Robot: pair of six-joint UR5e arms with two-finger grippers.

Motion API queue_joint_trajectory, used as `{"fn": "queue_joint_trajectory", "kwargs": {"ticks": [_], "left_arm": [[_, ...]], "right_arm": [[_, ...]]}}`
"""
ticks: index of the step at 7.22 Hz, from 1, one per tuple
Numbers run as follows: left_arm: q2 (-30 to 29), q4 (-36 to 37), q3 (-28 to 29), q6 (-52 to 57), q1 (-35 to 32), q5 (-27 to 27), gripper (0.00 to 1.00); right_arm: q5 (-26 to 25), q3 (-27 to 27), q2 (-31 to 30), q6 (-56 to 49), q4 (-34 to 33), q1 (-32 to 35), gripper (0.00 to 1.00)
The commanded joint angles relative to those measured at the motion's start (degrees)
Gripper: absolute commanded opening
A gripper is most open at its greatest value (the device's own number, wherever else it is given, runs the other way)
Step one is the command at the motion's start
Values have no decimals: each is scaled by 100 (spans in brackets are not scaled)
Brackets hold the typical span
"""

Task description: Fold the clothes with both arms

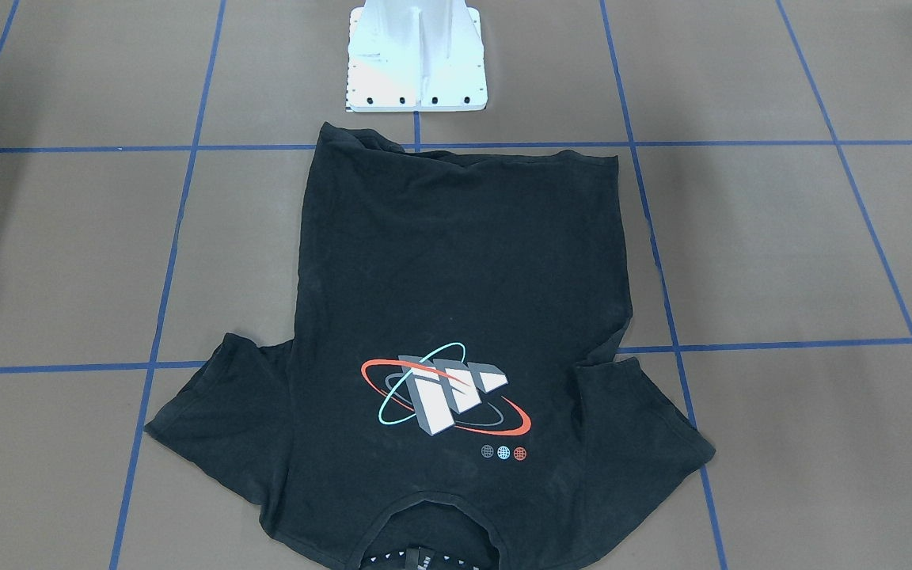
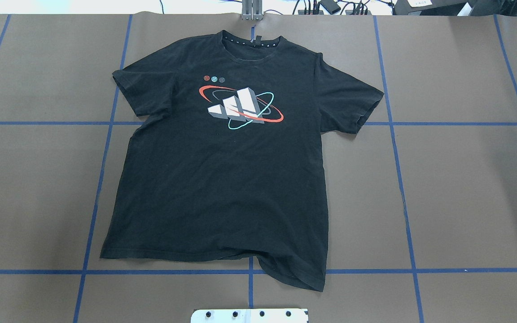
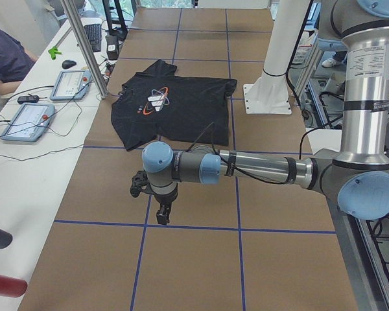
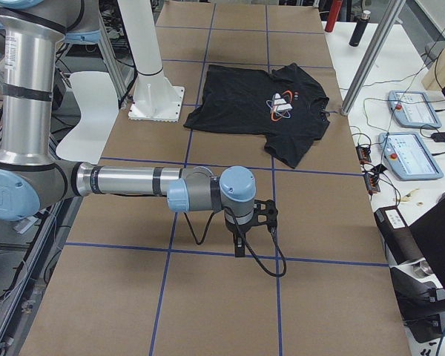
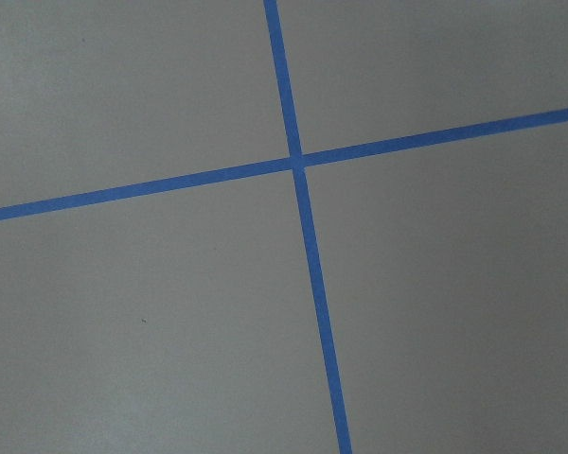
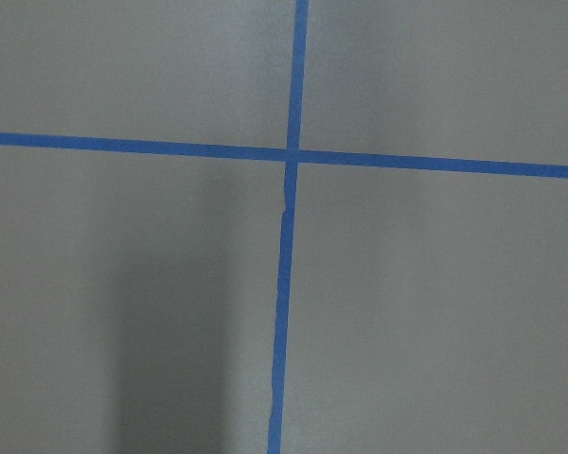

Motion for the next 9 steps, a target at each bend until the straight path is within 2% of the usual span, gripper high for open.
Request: {"fn": "queue_joint_trajectory", "kwargs": {"ticks": [1,3,5,6,8,9], "left_arm": [[0,0,-9,-17,4,-9,100],[35,26,-341,-17,13,78,100],[-17,9,-360,-43,30,36,100],[-218,0,-334,-148,30,-8,100],[-841,-52,-273,-1181,83,-18,100],[-1088,-496,-125,-1238,309,17,100]], "right_arm": [[0,0,-2,0,0,0,100],[0,0,-2,9,0,0,100],[105,35,33,9,9,-26,100],[105,79,59,-9,18,-70,100],[105,88,86,26,368,-202,100],[114,79,225,192,369,-289,100]]}}
